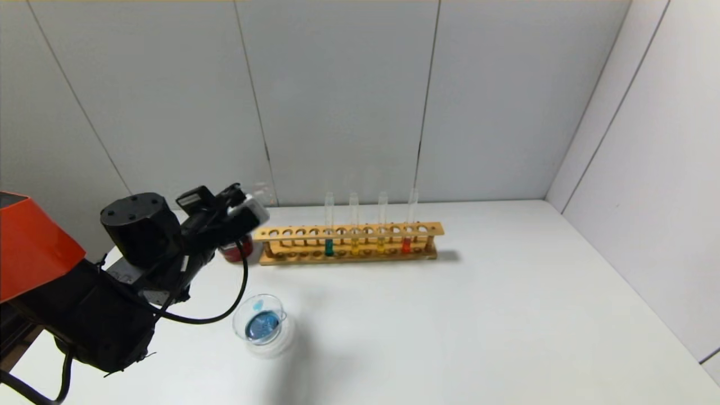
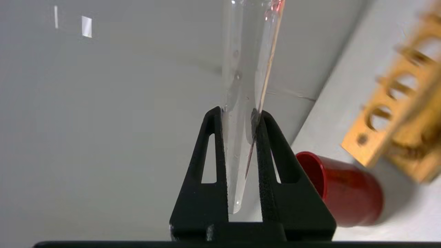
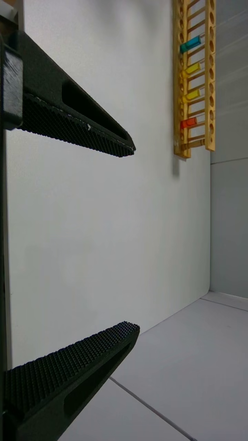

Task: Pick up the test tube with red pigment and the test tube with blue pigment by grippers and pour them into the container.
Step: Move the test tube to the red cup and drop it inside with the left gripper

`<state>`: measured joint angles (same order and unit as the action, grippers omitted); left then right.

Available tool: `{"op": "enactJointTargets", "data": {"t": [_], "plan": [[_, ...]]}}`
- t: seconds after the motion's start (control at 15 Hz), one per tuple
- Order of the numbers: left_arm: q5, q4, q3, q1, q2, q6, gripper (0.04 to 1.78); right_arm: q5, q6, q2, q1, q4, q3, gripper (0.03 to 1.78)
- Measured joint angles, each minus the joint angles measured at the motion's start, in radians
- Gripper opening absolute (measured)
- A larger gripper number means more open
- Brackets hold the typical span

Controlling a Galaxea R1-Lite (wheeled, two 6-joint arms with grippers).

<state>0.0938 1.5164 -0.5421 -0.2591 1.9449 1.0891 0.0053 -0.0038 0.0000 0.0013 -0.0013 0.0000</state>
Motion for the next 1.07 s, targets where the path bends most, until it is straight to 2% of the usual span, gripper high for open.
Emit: {"op": "enactJointTargets", "data": {"t": [0.13,0.4,0.53,0.73,1.07], "plan": [[0.173,0.003,-0.027,-0.022,-0.013,-0.224,0.30,0.000,0.000,0.000,0.000,0.000,0.000,1.75],[0.440,0.005,-0.037,-0.023,-0.026,-0.676,0.30,0.000,0.000,0.000,0.000,0.000,0.000,1.75],[0.527,0.005,-0.016,-0.020,-0.041,-0.835,0.30,0.000,0.000,0.000,0.000,0.000,0.000,1.75],[0.532,0.005,-0.008,-0.021,-0.036,-0.939,0.30,0.000,0.000,0.000,0.000,0.000,0.000,1.75],[0.525,0.004,-0.047,-0.022,0.035,-1.013,0.30,0.000,0.000,0.000,0.000,0.000,0.000,1.75]]}}
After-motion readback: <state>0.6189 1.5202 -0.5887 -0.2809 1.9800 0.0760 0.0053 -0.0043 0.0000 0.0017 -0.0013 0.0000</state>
